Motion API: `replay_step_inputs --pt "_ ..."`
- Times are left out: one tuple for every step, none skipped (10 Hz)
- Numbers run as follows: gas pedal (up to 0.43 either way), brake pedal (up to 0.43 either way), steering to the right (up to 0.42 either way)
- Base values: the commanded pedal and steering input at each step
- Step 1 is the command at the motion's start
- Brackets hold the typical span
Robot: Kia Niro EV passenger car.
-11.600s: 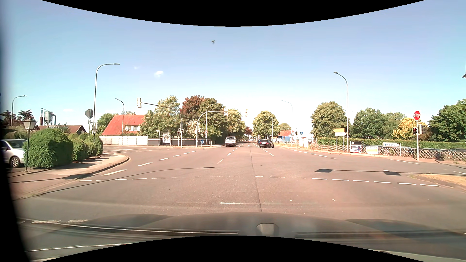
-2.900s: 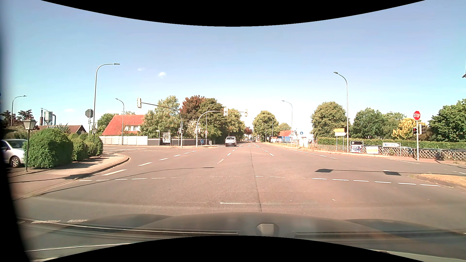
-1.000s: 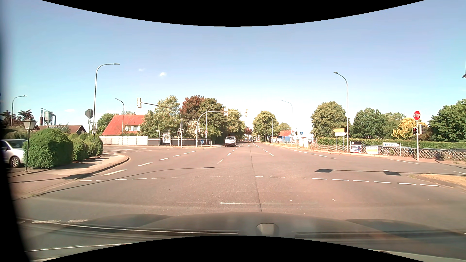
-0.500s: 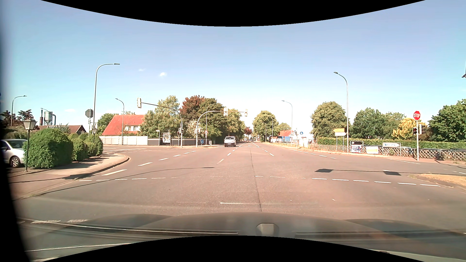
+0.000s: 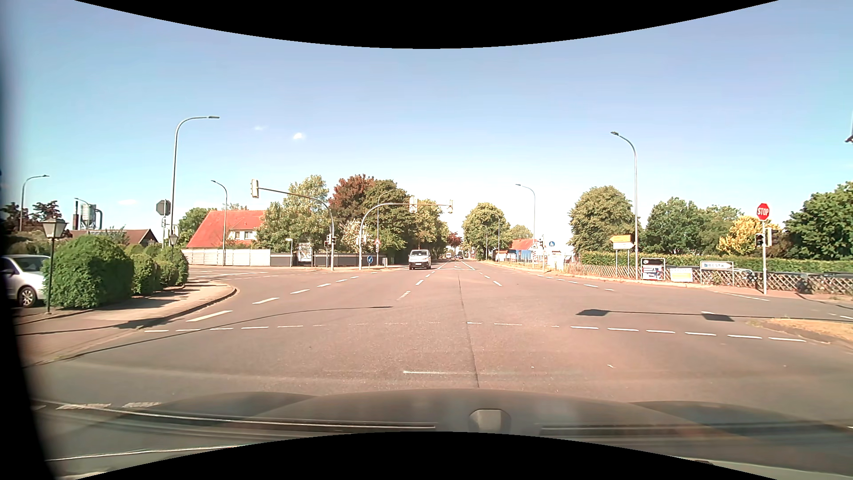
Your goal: Follow the waypoints while adhering to traffic rules and regulations
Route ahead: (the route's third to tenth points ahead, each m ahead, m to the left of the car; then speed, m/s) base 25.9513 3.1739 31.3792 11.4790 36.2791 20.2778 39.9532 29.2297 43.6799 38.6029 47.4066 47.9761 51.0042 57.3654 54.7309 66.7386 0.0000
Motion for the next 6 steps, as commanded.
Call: replay_step_inputs --pt "0.000 0.323 0.008" --pt "0.000 0.323 0.008" --pt "0.000 0.329 0.008" --pt "0.000 0.329 0.008" --pt "0.000 0.329 0.008" --pt "0.000 0.329 0.008"
